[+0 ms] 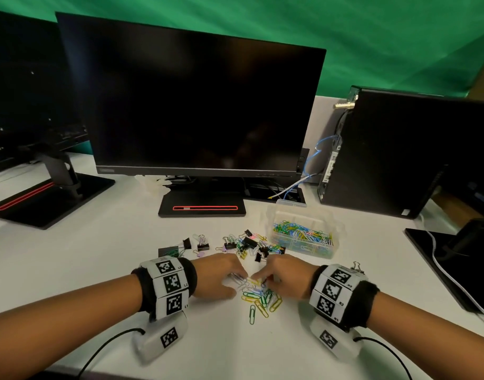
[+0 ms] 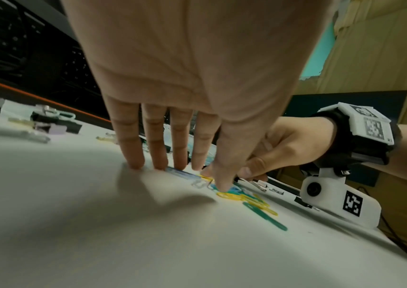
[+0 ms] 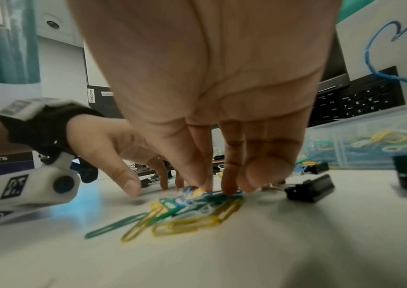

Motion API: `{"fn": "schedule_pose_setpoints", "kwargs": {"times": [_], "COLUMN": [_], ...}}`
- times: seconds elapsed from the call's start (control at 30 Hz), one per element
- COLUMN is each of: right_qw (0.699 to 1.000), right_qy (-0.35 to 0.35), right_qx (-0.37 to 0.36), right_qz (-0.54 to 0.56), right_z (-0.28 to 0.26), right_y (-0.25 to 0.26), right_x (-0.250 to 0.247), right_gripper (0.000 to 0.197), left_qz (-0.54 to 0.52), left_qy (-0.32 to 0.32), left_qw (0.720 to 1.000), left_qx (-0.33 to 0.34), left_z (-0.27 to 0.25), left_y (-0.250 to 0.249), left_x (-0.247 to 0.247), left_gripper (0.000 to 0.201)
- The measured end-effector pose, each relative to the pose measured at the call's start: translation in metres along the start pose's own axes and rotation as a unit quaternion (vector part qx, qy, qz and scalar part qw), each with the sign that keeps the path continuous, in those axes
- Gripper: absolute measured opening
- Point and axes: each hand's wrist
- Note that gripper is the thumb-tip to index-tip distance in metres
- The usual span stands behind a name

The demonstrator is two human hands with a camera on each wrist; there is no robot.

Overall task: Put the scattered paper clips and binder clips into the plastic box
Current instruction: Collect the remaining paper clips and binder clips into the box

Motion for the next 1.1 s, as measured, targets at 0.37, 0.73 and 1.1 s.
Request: {"fn": "schedule_pose_setpoints", "kwargs": {"times": [0.37,0.73,1.1], "right_qw": [0.999,0.992,0.991], "right_qy": [0.016,-0.022,-0.030], "right_qx": [0.030,0.035,0.029], "right_qz": [0.016,0.119,0.127], "right_z": [-0.024,-0.006,-0.006], "right_y": [-0.011,0.003,0.003], "right_x": [-0.009,0.005,0.002], "right_gripper": [0.076,0.039,0.017], "left_qz": [-0.026,-0.098,-0.069], "left_qy": [0.046,-0.010,0.002], "left_qw": [0.993,0.989,0.992], "left_qx": [-0.107,-0.112,-0.107], "left_z": [-0.004,0.015,0.022], "left_y": [-0.019,-0.042,-0.038], "left_x": [0.007,0.012,0.007], "left_gripper": [0.091,0.047,0.031]}}
Point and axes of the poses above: each hand's wrist, its own z-axis towards the middle knuckle, its own x-axis out of the palm, y = z × x, and after that the axes turned 5 degrees about z, right-handed
